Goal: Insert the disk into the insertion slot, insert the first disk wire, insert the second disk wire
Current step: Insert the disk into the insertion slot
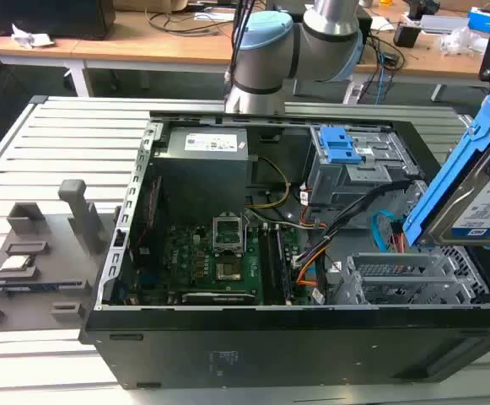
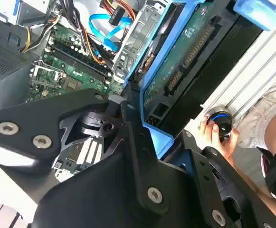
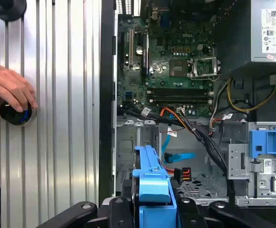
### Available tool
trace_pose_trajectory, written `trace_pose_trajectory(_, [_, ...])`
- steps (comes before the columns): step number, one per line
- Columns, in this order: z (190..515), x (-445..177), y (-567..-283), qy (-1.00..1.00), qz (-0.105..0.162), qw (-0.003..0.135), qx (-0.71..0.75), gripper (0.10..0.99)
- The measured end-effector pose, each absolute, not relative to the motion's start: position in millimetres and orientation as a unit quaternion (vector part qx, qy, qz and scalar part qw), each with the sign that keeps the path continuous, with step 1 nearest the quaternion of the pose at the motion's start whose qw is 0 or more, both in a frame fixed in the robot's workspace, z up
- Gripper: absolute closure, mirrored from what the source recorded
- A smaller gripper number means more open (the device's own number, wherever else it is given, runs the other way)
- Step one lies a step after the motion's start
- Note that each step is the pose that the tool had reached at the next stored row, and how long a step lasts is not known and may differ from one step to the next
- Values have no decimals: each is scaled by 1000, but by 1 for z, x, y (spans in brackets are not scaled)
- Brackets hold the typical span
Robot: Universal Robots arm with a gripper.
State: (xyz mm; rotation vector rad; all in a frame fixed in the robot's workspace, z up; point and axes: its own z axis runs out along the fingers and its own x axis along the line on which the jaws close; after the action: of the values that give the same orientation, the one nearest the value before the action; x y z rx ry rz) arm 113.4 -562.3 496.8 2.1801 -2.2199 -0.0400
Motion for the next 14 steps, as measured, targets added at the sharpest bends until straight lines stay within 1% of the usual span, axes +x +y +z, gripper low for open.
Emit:
trace_pose_trajectory(2, [483,110,-562,-713,-13,15,701,718])
trace_pose_trajectory(7, [472,103,-561,-716,-13,15,697,718])
trace_pose_trajectory(9, [463,100,-557,-722,-13,15,692,718])
trace_pose_trajectory(10, [454,98,-551,-722,-13,15,692,718])
trace_pose_trajectory(14, [444,91,-549,-724,-12,16,689,718])
